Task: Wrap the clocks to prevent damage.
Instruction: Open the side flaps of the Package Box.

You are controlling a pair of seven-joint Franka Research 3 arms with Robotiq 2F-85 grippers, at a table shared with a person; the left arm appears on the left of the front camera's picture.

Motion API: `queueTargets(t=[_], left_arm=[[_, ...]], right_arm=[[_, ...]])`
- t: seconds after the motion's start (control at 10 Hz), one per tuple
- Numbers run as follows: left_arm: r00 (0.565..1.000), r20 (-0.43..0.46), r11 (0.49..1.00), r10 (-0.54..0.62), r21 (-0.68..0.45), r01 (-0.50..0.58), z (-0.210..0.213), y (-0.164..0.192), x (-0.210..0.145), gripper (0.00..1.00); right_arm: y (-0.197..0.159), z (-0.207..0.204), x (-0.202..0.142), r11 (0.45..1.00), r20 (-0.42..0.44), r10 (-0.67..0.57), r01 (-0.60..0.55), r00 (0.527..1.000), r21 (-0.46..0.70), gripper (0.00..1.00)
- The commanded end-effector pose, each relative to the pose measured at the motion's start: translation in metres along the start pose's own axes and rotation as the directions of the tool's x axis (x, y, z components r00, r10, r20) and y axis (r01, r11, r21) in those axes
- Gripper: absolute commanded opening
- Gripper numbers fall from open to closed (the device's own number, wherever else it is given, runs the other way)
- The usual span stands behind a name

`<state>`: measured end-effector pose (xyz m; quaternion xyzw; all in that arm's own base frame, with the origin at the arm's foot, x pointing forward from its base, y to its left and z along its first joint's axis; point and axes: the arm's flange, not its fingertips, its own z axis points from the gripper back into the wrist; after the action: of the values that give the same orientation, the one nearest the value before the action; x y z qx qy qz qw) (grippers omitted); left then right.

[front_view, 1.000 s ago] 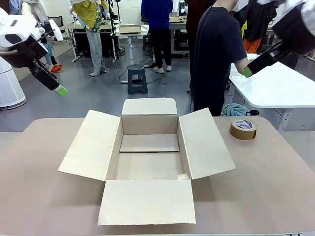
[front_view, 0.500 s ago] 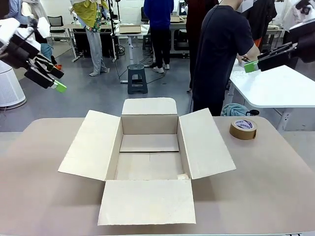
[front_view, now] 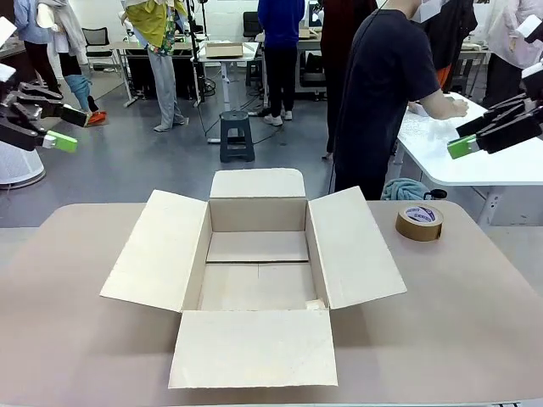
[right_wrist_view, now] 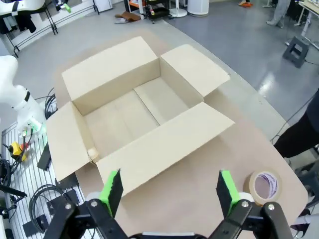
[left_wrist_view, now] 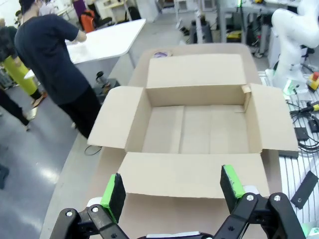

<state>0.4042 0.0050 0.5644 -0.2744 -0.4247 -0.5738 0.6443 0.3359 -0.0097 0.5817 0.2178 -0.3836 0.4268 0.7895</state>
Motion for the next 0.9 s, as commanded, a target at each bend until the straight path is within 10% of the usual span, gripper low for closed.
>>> queueTargets(t=[0.0, 0.8], left_arm=[[0.999, 0.023, 1.0, 0.022, -0.02, -0.022, -0.0086, 0.0035, -0.0039, 1.0], [0.997, 0.013, 0.996, 0.08, -0.033, -0.08, -0.0101, 0.0019, -0.0095, 1.0]], right_arm=[[0.0012, 0.002, 0.0019, 1.0, 0.001, 0.013, -0.013, 1.0, -0.008, 1.0], [0.0032, 0.0066, 0.0013, 1.0, -0.005, 0.0, 0.0, 1.0, -0.026, 1.0]])
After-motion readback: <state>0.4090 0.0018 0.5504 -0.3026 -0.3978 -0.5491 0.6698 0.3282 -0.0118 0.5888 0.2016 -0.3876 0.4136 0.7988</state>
